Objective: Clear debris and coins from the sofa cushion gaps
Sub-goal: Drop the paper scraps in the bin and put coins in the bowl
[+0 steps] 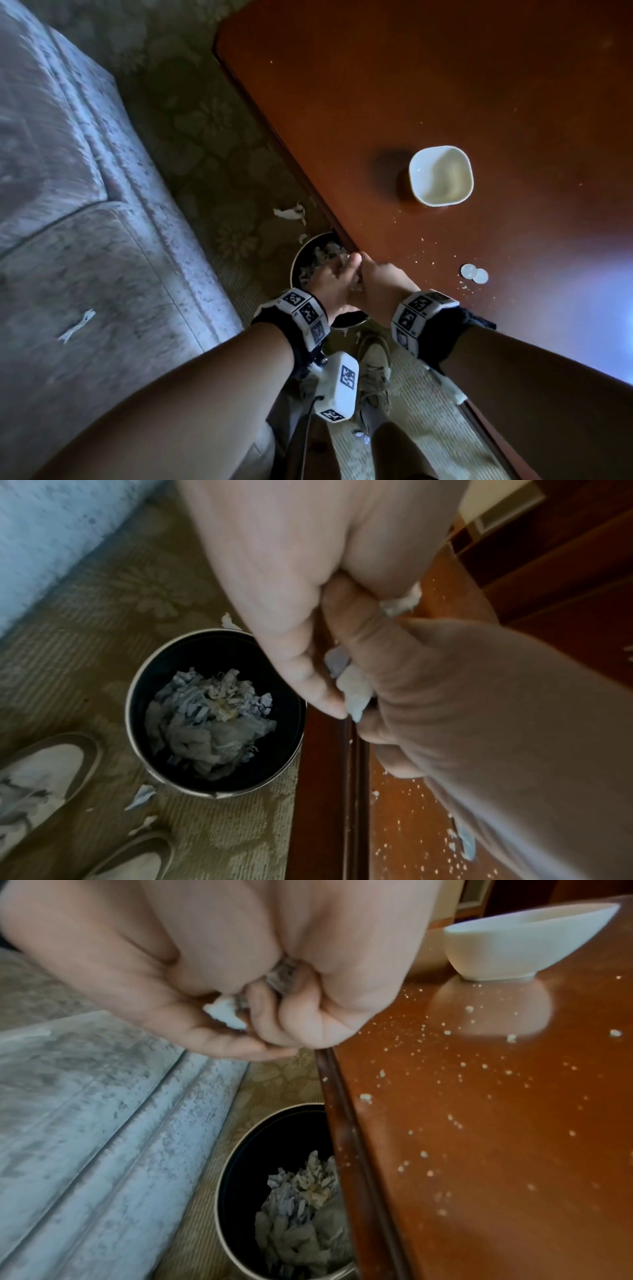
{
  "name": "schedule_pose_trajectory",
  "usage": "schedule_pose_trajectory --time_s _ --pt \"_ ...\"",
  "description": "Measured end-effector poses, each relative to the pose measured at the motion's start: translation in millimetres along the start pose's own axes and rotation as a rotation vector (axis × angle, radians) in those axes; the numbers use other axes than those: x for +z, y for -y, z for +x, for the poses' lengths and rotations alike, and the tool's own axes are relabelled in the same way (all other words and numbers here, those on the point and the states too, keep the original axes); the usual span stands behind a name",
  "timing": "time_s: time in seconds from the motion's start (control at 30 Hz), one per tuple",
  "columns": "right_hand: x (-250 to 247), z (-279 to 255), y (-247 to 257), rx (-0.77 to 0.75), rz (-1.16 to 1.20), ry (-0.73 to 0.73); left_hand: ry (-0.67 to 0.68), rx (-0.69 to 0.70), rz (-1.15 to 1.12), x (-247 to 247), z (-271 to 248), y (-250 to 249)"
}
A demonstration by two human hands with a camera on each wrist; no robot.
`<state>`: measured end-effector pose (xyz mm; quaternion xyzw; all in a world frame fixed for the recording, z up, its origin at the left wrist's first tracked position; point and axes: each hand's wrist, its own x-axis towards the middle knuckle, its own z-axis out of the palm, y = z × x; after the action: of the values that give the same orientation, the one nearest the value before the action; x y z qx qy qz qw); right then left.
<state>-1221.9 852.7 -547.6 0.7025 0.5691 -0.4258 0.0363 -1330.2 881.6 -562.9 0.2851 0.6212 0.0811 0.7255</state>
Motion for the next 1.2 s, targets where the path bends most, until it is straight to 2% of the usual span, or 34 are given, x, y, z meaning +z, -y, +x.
schedule_pose_trajectory --time_s 0.07,0.13,0.3,0.4,0.47,0.6,0.7,0.77,0.87,0.93,1.0,1.13,1.2 --pt "3.7 3.1 2.6 0.021 0.069 -0.005 -0.068 0.033 0.070 -7.7 0.1 -2.8" --pt "5.7 4.0 4.7 0.010 0.090 0.009 -0.107 0.011 0.043 -15.2 -0.4 -6.0" --pt "4.9 4.0 7.6 -0.005 0.229 -0.068 -0.112 -0.141 -0.227 -30.7 2.0 -15.1" --pt "6.7 6.7 6.8 -0.022 0.226 -0.094 -0.090 -0.229 -0.290 -36.1 3.8 -20.0" --pt "8.1 8.2 8.2 -0.047 0.222 -0.101 -0.055 -0.239 -0.291 -38.5 5.4 -20.9" --pt "11.1 11.5 11.3 -0.011 0.185 -0.111 0.173 -0.314 -0.403 -39.1 9.8 -13.6" --pt "12.8 13.4 12.8 0.011 0.114 -0.090 0.258 -0.238 -0.356 -40.4 12.4 -6.2" --pt "11.9 14.3 13.0 0.033 0.185 -0.069 0.259 -0.212 -0.324 -44.9 14.1 -6.6" --pt "13.2 15.9 8.1 0.032 0.256 -0.110 0.198 -0.165 -0.288 -55.7 19.3 -7.3" --pt "16.0 14.8 2.6 0.024 0.245 -0.170 0.089 -0.159 -0.241 -60.0 25.8 -6.3" --pt "17.9 11.8 -3.4 0.029 0.246 -0.205 -0.026 -0.158 -0.111 -61.3 36.5 -1.9" --pt "12.1 2.0 -12.3 0.079 0.287 -0.207 -0.114 -0.146 0.176 -52.8 51.2 -1.6" --pt "6.3 -3.3 -19.9 0.128 0.341 -0.218 -0.162 -0.154 0.237 -47.0 56.8 -4.4"
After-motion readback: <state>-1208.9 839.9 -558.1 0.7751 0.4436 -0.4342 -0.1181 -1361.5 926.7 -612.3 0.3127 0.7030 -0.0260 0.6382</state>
